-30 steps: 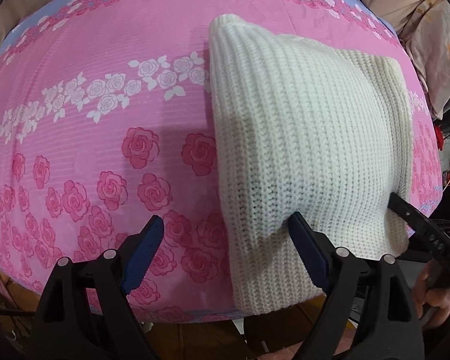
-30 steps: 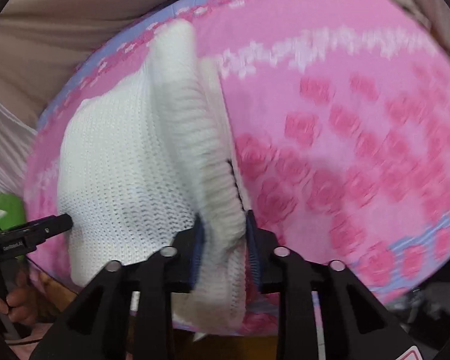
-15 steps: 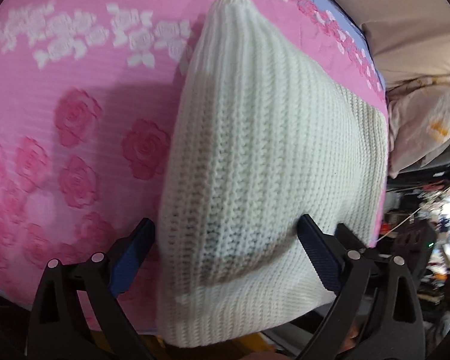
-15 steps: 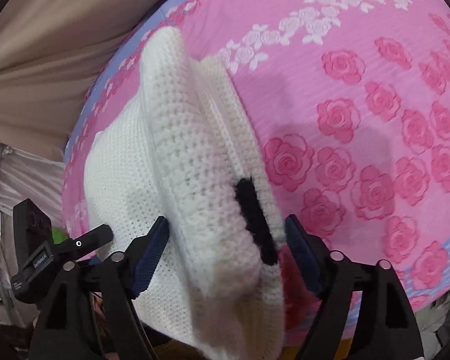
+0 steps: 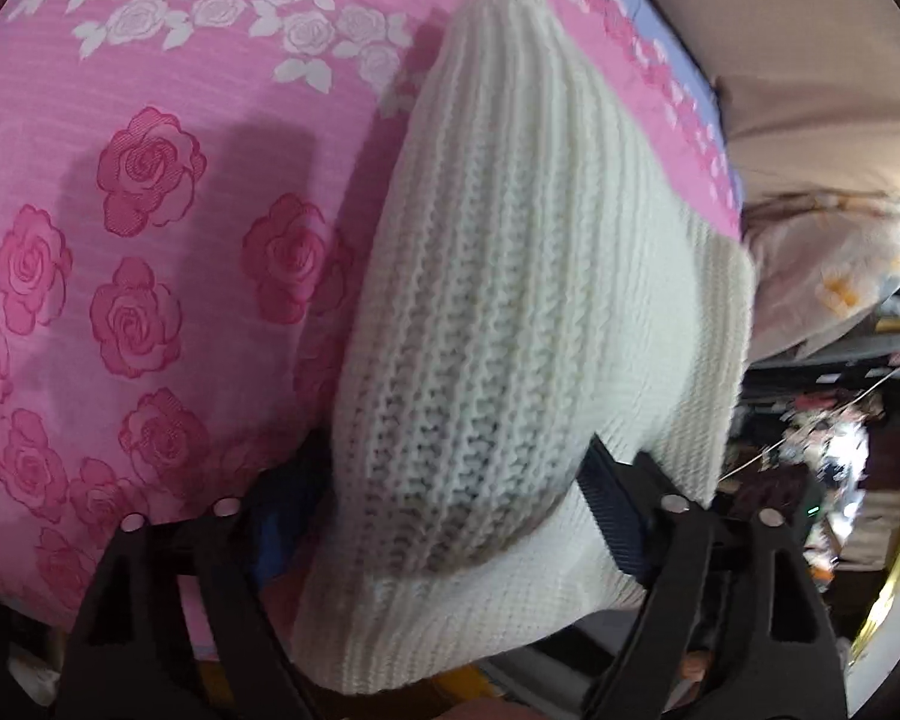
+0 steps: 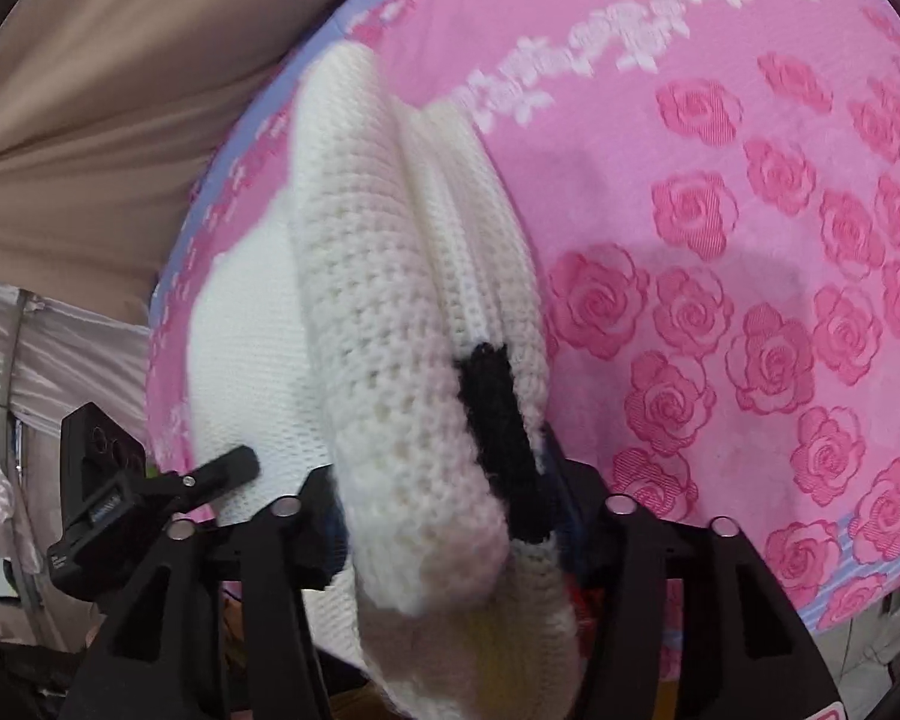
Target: Fold small clothes
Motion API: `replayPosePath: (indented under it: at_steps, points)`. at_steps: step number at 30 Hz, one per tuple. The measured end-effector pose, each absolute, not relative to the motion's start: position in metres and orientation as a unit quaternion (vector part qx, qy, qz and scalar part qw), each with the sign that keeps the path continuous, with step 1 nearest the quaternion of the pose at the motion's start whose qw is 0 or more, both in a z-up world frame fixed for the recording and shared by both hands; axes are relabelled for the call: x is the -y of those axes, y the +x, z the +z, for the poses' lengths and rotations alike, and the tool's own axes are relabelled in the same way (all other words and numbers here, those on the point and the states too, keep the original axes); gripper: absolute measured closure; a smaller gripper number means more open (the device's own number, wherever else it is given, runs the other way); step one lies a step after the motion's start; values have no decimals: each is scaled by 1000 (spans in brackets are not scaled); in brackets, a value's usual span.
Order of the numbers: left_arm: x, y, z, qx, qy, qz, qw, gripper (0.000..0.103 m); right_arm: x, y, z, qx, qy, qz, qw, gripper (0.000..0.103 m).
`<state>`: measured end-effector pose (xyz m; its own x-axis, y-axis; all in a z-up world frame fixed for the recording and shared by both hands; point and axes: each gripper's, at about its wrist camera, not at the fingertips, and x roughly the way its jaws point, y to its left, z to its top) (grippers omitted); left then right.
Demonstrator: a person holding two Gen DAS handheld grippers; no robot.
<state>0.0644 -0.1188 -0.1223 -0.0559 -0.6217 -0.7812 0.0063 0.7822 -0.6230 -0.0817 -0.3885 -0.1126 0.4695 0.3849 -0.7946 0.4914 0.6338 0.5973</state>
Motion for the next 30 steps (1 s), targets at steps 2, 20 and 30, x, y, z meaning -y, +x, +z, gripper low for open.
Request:
replayPosePath:
  at_steps: [2, 20, 30]
  points:
    - [123, 66, -121, -685, -224, -244, 649, 27, 388, -76, -117, -513, 442, -33, 735, 43]
    - [144, 20, 222, -367, -134, -504, 770, 71, 378, -137, 213, -182, 298, 33, 937, 66]
    - [77, 54, 233, -331, -90, -425, 838, 63, 332, -59, 209, -170, 281, 76, 941, 59]
